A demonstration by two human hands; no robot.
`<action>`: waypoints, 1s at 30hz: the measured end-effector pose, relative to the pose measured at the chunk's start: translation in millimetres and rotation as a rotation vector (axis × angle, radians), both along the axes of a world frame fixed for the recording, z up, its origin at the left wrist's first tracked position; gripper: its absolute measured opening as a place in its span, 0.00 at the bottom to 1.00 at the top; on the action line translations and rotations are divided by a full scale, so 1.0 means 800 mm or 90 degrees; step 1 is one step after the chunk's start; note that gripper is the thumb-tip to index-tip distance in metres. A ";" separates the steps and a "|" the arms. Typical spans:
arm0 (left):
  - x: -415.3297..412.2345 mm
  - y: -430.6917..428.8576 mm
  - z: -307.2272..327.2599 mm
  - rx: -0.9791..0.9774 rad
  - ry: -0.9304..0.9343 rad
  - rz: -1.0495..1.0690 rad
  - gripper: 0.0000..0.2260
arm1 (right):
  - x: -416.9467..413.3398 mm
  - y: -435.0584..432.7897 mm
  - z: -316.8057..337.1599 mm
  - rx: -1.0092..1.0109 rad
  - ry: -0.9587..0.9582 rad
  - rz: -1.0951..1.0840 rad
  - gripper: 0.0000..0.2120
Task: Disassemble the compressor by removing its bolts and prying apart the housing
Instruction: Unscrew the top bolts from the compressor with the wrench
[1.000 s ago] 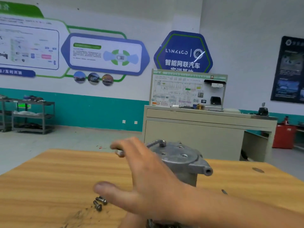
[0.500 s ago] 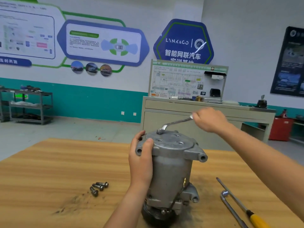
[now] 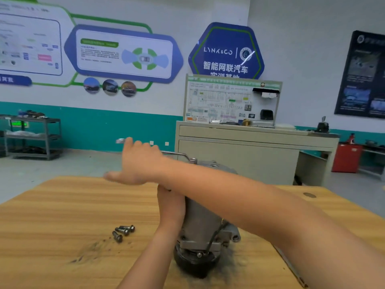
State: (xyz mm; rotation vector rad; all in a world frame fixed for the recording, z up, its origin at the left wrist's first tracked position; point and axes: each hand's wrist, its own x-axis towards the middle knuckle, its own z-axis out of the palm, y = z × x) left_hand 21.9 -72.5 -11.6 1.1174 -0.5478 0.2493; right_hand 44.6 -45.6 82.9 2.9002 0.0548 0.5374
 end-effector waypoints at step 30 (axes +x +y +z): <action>0.009 -0.003 -0.009 -0.035 -0.008 -0.044 0.04 | -0.057 0.030 0.015 0.037 -0.024 0.217 0.28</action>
